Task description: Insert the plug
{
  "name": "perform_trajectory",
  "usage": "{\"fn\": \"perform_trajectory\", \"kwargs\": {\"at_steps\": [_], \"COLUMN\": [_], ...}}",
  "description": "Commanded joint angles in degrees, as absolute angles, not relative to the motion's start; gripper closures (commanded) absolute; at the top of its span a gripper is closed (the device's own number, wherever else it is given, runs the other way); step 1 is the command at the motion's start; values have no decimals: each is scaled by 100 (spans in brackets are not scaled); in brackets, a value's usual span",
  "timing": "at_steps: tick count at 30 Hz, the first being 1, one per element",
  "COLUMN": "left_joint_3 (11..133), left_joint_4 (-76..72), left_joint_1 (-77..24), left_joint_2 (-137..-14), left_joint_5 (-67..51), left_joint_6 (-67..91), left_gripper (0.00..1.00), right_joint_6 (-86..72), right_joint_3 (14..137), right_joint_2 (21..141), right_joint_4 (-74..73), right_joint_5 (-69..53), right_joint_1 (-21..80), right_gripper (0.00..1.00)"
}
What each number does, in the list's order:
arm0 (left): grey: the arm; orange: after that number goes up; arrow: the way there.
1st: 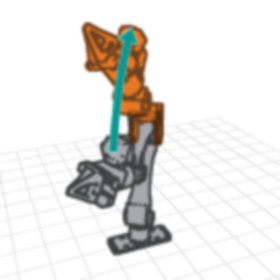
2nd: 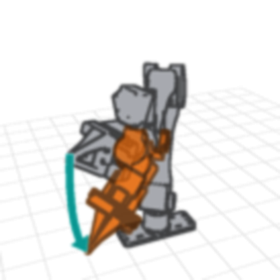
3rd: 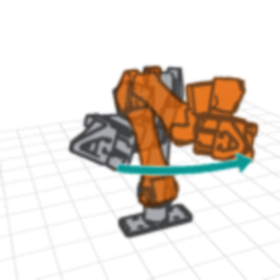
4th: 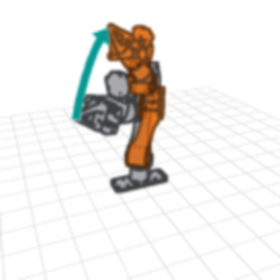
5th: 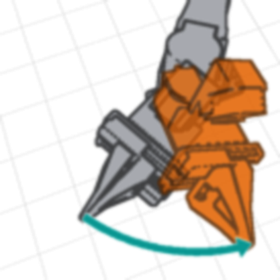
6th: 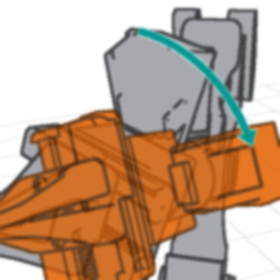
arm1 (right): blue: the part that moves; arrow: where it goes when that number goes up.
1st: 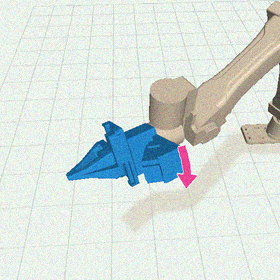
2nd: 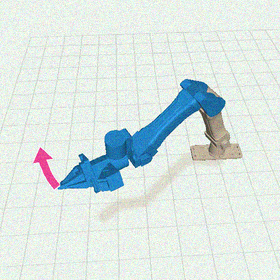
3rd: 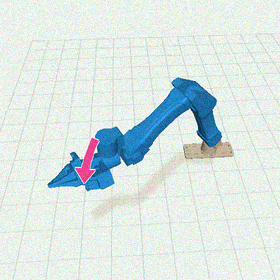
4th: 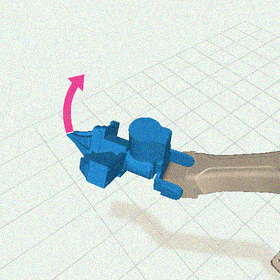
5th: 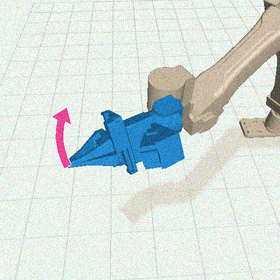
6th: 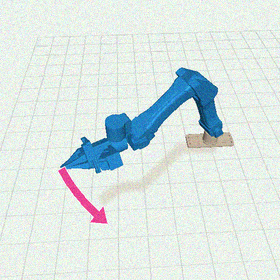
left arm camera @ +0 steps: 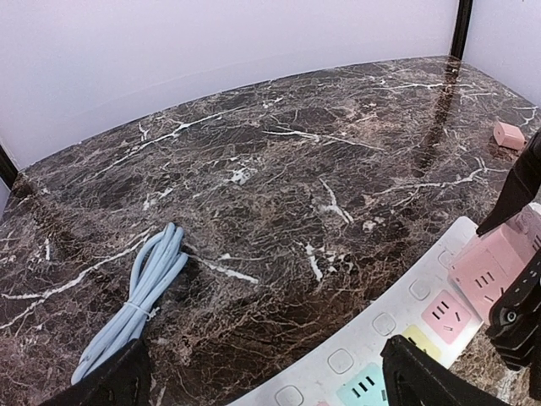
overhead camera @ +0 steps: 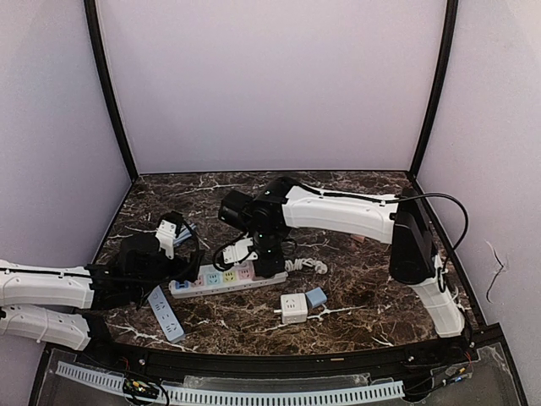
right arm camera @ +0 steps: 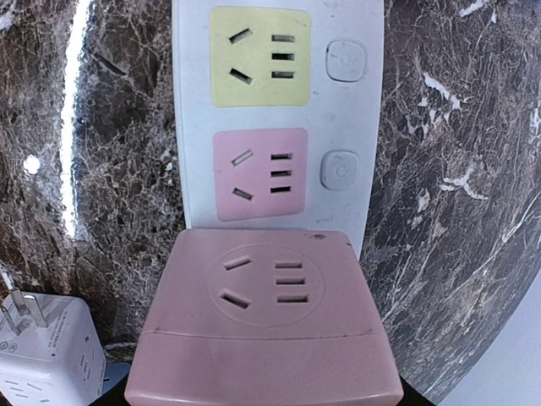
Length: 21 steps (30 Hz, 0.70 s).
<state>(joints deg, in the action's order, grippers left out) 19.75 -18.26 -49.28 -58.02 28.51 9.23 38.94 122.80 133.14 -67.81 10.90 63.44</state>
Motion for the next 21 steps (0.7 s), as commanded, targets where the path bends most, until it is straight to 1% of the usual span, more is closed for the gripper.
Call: {"fn": "perform_trajectory", "kwargs": {"at_steps": [1,2,3,4,8,13,16,21], "left_joint_3": [1838,1837,1837,1837,1836,1837,1829,1798], "left_joint_4": [-1830,-1822,-1816,-1812,-1821,-1807,-1787,-1782], "left_joint_1": [-4903,-4904,-4904,-4904,-4904,-4900,-4904,-4903], "left_joint_2": [-5643,-5632,-5624,-5618,-5606,-5582,-5517,-5450], "left_joint_5": [2923,2928,2919,2909,2841,2806,2778,2753], "left_joint_6": [861,861,866,869,879,893,900,901], "left_gripper": [5,5,5,5,5,5,5,5], "right_joint_6": [4000,4033,4060,4074,4103,4024,3873,3575], "right_joint_3": [11695,11604,11537,11479,11252,10667,10050,8816], "right_joint_2": [13267,13118,12982,12843,12332,11713,11198,10378], "right_joint_4": [-5925,-5831,-5741,-5659,-5389,-4845,-4276,-3308], "right_joint_5": [1032,1029,1011,973,751,788,607,-109], "right_joint_1": [6390,6390,6382,6369,6348,6284,6168,5943], "right_gripper": [36,17,3,2,1,1,1,1]}}
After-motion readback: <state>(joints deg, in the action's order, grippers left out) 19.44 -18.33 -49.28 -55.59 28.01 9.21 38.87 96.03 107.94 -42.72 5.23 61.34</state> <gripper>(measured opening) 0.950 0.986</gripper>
